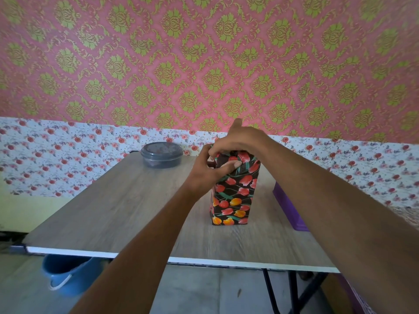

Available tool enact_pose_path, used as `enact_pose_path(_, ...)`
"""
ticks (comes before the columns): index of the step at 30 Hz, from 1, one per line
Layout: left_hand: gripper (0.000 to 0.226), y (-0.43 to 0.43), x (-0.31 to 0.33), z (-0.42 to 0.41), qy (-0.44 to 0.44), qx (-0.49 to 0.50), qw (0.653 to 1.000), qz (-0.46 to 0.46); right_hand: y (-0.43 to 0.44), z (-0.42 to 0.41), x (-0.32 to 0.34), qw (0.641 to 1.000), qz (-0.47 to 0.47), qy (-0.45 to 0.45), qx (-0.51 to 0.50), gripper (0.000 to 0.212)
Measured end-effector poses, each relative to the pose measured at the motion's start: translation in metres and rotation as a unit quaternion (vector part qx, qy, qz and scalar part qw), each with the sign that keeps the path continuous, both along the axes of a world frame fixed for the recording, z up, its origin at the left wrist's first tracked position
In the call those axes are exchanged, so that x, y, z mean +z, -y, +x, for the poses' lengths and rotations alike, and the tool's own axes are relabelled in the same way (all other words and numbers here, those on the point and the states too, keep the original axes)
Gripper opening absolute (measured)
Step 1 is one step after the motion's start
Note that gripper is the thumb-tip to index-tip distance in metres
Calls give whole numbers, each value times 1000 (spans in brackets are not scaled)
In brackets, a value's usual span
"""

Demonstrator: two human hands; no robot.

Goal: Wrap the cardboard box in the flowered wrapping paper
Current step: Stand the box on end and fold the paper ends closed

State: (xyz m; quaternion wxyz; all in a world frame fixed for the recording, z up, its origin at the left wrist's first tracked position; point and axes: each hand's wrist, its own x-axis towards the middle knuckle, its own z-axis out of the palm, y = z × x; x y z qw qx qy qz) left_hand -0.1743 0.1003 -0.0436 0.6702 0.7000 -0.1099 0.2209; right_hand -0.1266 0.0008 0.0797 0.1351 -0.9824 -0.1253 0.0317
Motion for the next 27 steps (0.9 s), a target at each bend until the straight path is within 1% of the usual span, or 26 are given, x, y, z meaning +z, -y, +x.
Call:
enact_pose_path(1,61,0,0,0,1,3,1000,0,4,-1,4,999,33,-19,-1,136)
enact_pose_path(3,59,0,0,-1,0,10,1000,1,13,-1,11,996,77,-39,12,92)
enact_pose_path(4,58,0,1,-1,2,16,1000,6,17,-1,13,995,84,-41,16,79)
enact_pose_path(5,57,1,1,-2,2,20,1000,12,21,-2,14,994,95,-43,19,78)
enact_pose_path(6,56,2,2,-2,2,22,1000,17,24,-3,13,992,113,-47,18,82)
enact_pose_path(7,55,3,2,-2,0,21,1000,20,26,-3,12,989,138,-49,14,83)
enact_pose_path(8,54,4,2,-2,-1,18,1000,20,27,-2,9,985,164,-52,14,80)
enact_pose_path(9,54,5,3,-2,-3,14,1000,19,27,-1,7,981,186,-59,12,75)
enact_pose_path(12,53,6,4,-4,-11,11,1000,12,24,1,6,969,232,-88,11,44)
enact_pose_path(13,54,6,4,-5,-13,10,1000,7,23,2,7,966,239,-101,10,39)
enact_pose_path(14,55,5,5,-6,-16,9,1000,3,24,3,7,962,248,-116,7,38)
enact_pose_path(16,61,4,5,-6,-23,10,1000,-3,26,7,8,951,278,-135,7,56)
enact_pose_path(20,80,8,5,-9,-6,4,1000,-18,33,10,4,939,323,-118,0,69)
enact_pose_path(22,80,13,0,-9,11,22,1000,-17,35,10,-1,935,337,-112,-3,78)
enact_pose_path(25,75,22,-9,-12,26,144,989,27,38,13,-7,931,353,-96,-10,84)
enact_pose_path(27,67,26,-14,-13,84,236,965,74,37,14,-9,928,361,-88,-10,80)
